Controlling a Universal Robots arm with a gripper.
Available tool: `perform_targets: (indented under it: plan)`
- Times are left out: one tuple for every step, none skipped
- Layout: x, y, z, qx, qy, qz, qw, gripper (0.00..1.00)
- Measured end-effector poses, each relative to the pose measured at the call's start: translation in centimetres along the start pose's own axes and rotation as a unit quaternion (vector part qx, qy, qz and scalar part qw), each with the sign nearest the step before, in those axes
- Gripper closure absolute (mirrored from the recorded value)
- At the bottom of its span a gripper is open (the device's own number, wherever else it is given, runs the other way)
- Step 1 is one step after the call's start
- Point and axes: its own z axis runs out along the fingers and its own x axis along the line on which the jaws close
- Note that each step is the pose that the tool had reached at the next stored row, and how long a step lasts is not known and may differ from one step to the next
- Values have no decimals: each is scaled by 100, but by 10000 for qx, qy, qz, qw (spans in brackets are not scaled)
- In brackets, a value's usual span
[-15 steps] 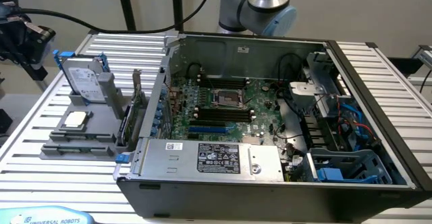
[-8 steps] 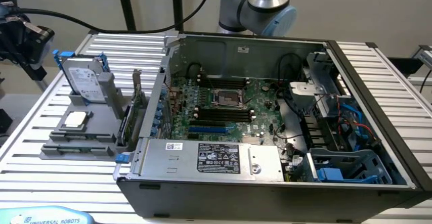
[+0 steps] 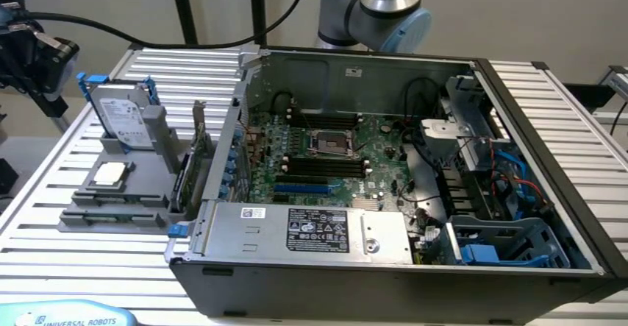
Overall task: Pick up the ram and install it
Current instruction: 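Pick up the ram and move it above insertion slot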
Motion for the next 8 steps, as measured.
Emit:
perform_targets:
  plan:
    - [0,0,0,0,0,-2,10000,89]
    - [1,0,0,-1,1,-26,10000,89]
    - [2,0,-1,-1,5,-98,10000,89]
    - [2,0,-1,-2,10,-187,9998,89]
    - [3,0,0,-3,14,-277,9996,89]
    - [3,0,1,-4,18,-366,9993,89]
    - [3,0,2,-5,22,-465,9989,89]
    - [3,0,2,-6,26,-554,9985,89]
